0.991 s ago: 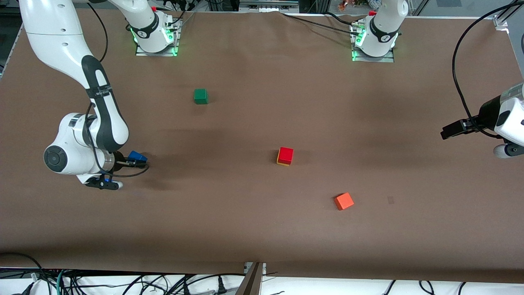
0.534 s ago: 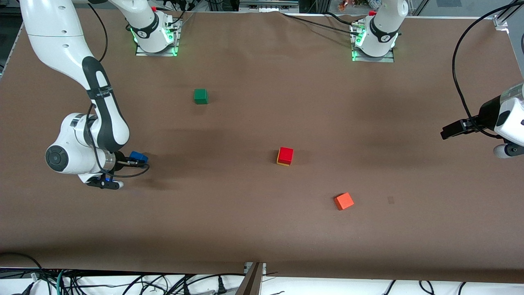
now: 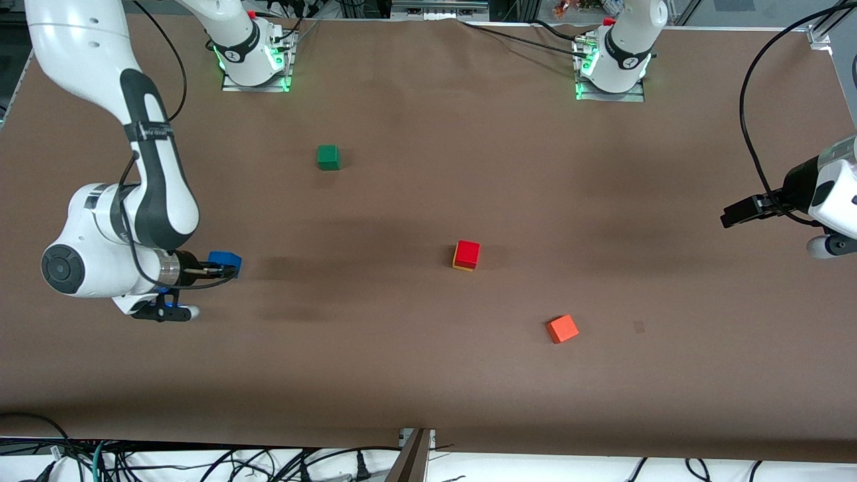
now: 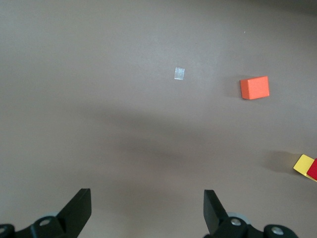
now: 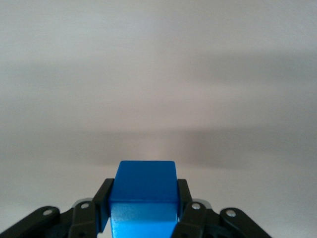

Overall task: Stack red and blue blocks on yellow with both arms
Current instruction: 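Carry the blue cube with the right gripper over the red cube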

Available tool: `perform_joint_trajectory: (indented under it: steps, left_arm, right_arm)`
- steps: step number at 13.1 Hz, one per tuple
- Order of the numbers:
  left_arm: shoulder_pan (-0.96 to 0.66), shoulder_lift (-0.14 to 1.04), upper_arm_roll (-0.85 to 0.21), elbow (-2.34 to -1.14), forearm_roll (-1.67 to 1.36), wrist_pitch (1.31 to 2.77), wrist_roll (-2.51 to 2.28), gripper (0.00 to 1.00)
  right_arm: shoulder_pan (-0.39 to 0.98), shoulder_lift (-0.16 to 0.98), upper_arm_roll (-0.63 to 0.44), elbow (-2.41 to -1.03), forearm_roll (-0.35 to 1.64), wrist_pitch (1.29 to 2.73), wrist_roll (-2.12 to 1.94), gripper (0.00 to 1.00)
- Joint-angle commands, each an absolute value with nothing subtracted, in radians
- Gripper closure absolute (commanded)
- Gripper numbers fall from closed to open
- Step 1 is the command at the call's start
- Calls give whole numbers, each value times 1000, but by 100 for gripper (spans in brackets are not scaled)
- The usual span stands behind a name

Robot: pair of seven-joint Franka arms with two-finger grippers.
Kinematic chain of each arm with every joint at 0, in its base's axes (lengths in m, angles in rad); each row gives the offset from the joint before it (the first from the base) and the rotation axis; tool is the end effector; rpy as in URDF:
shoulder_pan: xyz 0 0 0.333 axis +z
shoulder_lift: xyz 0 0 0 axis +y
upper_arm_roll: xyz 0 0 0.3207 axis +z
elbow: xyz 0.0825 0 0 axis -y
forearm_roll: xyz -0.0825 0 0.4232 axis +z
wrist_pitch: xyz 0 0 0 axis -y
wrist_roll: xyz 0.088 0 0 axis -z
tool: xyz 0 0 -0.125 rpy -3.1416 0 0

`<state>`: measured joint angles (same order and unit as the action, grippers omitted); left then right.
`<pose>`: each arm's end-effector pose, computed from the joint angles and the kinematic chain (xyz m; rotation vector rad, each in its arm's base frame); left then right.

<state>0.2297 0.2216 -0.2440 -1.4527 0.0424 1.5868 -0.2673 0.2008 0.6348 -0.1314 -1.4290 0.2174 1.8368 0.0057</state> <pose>0.6560 0.0105 0.5376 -3.1132 -0.3978 0.1283 0.7225 0.0855 0.2766 -3.0088 0.0002 0.3394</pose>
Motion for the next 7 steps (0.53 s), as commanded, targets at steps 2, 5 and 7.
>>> perform_joint_trajectory:
  steps: [2,5,7]
  left_arm:
    - [233,221,-245,-1451,20,1592,-245,0]
    - [233,221,-245,-1451,20,1592,-244,0]
    - [233,221,-245,-1451,20,1592,-244,0]
  right_arm:
    - [336,647,-137,-1301,221,1749,203,81]
    - [461,675,-133,-1214,227,1752,436,81]
    - [506,716,-95,-1133,256,1767,600,81]
